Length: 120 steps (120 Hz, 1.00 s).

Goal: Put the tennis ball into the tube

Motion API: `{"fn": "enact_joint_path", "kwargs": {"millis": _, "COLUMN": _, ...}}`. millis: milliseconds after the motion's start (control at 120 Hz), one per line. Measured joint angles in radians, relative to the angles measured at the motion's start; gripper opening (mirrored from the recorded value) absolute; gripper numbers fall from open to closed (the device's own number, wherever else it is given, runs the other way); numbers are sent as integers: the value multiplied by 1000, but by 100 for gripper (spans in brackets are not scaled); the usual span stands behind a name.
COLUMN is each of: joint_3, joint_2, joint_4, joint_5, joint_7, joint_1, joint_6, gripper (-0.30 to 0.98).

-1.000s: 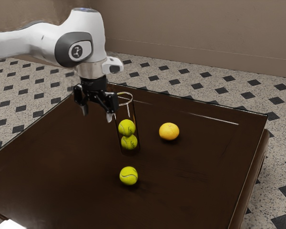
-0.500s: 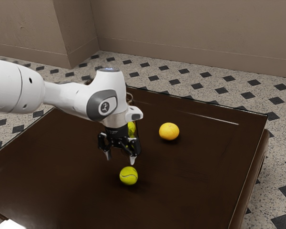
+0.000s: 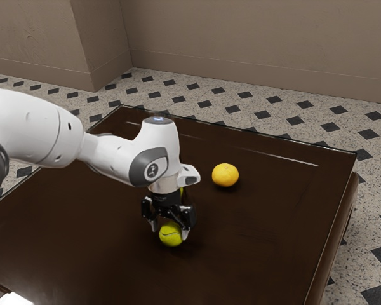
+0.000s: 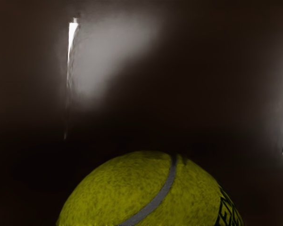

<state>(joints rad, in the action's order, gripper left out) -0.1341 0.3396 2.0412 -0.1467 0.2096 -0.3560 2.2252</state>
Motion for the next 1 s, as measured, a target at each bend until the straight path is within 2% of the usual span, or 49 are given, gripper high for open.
{"fn": "enact_joint_path", "kwargs": {"millis": 300, "joint_3": 2, "joint_2": 23, "joint_4": 13, "joint_5": -18, "joint_7": -10, "joint_1": 0, "joint_6": 19, "gripper": 68}}
{"fn": "enact_joint_path", "kwargs": {"millis": 525, "joint_3": 1, "joint_2": 23, "joint_4": 4, "joint_5": -11, "joint_7": -18, "joint_1": 0, "joint_6": 26, "gripper": 46}}
{"fn": "enact_joint_path", "kwargs": {"millis": 767, "joint_3": -4, "joint_2": -2, "joint_4": -9, "joint_5": -6, "joint_7": -22, "joint_1": -14, "joint_6": 23, "gripper": 40}}
{"fn": "enact_joint_path", "kwargs": {"millis": 833, "joint_3": -8, "joint_2": -34, "joint_4": -47, "joint_5": 17, "joint_7": -20, "joint_1": -25, "joint_6": -7, "gripper": 39}}
{"fn": "enact_joint_path", "kwargs": {"millis": 1000, "joint_3": -9, "joint_2": -160, "joint_4": -295, "joint_5": 141, "joint_7": -5, "joint_1": -40, "joint_6": -172, "gripper": 39}}
